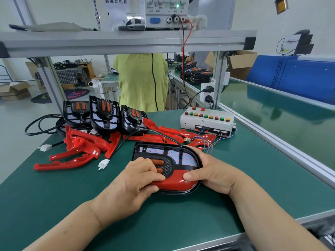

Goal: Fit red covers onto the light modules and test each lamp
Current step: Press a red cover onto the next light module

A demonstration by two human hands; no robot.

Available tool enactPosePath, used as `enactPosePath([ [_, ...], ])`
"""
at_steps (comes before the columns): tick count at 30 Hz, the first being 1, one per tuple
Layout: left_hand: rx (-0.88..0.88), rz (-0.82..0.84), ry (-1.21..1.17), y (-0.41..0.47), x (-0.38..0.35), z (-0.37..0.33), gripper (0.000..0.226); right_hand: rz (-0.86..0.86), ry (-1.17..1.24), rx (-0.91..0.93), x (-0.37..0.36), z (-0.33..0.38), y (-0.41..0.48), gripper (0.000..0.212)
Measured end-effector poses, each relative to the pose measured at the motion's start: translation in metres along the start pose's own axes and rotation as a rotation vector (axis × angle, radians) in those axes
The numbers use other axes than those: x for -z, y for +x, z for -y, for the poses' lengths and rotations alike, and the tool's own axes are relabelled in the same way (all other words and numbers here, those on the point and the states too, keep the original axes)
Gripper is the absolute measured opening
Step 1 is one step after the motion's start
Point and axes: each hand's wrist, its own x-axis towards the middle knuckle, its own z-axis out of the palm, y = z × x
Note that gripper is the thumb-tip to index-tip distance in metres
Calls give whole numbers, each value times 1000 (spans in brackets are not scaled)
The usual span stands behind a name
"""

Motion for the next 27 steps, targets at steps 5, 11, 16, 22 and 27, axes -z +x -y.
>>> enactPosePath([
  [5, 2, 0, -9, -1, 0, -1, 25, -73, -12, -14, 0, -2, 0, 80],
  [11, -7, -1, -7, 0, 1, -2, 25, -130, -14, -30, -2, -2, 1, 85],
  [16, 29, -33, -28, -1, 4, -2, 30, -153, -29, -17, -5, -2, 1, 86],
  [22, 146, -55, -111, -2, 6, 2, 22, -146, -25, -30, -3, -2, 0, 86],
  [27, 155, -73, -94, -2, 0, 2, 19, -106, -20, -30, -2, 1, -2, 84],
])
